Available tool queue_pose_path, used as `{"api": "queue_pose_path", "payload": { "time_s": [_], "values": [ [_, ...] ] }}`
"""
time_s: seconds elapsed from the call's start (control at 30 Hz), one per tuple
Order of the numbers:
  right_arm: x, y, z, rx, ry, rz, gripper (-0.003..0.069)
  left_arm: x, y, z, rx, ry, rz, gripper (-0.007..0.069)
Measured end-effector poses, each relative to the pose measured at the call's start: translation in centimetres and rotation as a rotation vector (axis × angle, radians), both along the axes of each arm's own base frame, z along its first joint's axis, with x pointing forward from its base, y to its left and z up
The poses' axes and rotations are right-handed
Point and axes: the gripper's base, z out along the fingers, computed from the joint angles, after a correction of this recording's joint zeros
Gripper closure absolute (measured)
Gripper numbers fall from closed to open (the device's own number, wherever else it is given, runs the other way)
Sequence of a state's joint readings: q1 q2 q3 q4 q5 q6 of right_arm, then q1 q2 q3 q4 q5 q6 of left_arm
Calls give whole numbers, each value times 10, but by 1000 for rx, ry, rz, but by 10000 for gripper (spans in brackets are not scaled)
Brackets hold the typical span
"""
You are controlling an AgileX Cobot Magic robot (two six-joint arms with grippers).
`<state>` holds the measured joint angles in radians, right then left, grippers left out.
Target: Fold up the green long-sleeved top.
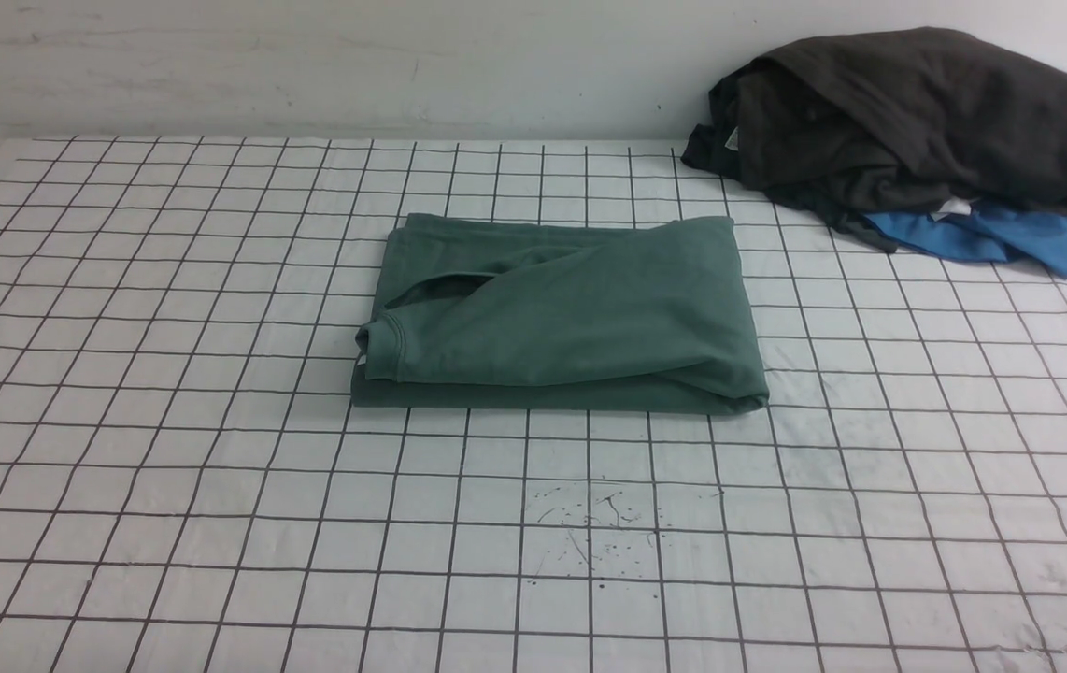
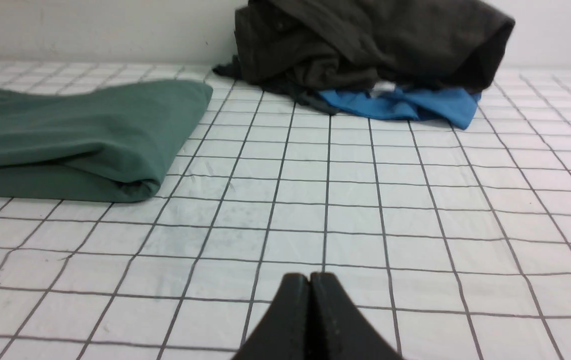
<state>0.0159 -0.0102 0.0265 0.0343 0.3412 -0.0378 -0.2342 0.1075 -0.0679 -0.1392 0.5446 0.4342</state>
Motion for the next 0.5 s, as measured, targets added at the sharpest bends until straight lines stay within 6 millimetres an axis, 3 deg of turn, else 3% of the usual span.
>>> {"api": "queue_pose_path", "payload": {
  "time_s": [0.5],
  "values": [
    [0, 0, -1, 1, 8, -1, 673, 0, 0, 0, 0, 0, 0, 622]
  ]
}}
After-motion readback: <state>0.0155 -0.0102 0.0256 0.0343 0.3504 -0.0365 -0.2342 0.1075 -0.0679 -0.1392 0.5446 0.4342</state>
